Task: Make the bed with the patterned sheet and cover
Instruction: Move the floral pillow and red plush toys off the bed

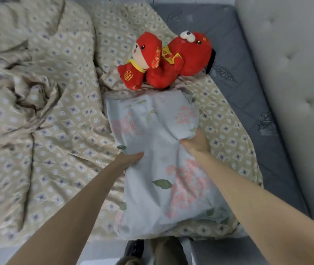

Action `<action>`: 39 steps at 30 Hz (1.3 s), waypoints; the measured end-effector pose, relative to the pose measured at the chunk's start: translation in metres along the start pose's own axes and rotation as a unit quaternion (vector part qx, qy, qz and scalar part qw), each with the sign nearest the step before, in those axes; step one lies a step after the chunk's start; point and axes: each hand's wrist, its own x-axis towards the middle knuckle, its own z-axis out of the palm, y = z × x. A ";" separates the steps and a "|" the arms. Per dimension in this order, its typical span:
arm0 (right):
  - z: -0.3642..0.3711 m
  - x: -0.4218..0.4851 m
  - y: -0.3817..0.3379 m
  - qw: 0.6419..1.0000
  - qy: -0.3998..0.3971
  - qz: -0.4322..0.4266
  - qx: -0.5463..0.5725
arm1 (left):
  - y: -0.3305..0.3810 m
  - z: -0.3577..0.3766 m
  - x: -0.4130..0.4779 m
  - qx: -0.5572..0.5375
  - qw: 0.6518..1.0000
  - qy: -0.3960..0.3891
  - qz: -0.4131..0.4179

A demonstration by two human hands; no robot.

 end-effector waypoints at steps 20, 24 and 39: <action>-0.166 -0.284 0.118 0.972 0.227 -0.010 -0.057 | -0.092 0.092 -0.197 0.334 0.905 -0.263 -0.028; -0.196 -0.338 0.182 0.970 0.237 0.033 -0.035 | -0.136 0.143 -0.230 0.441 0.841 -0.313 -0.018; -0.253 -0.517 0.425 0.956 0.249 0.143 0.058 | -0.344 0.286 -0.346 0.613 0.708 -0.351 -0.013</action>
